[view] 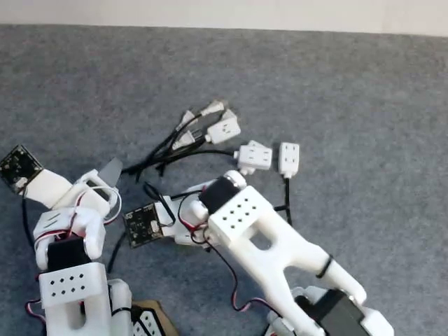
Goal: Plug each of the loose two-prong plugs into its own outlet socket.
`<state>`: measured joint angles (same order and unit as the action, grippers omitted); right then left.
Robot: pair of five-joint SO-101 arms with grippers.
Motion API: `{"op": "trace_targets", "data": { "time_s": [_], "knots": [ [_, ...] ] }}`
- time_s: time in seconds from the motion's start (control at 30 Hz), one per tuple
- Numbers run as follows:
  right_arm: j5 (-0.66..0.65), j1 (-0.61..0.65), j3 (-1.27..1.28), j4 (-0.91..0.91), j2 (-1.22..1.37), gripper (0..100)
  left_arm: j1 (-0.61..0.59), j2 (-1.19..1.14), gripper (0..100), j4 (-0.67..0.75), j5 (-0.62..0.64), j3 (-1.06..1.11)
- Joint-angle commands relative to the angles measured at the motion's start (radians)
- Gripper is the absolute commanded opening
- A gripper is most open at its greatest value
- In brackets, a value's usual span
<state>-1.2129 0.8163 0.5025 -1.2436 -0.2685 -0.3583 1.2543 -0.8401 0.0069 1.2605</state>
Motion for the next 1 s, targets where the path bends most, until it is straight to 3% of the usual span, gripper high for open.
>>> {"op": "trace_targets", "data": {
  "time_s": [0.0,0.47,0.97],
  "knots": [
    [-0.005,0.002,-0.027,0.018,0.016,0.5,-0.005,0.002,38,-0.003,0.008,-0.042],
    [0.014,0.008,-0.062,0.019,0.022,0.5,-0.005,0.002,38,-0.005,0.005,-0.042],
    [0.018,0.008,0.002,0.136,0.157,0.5,0.021,0.002,38,-0.003,0.005,-0.039]
  ]
}}
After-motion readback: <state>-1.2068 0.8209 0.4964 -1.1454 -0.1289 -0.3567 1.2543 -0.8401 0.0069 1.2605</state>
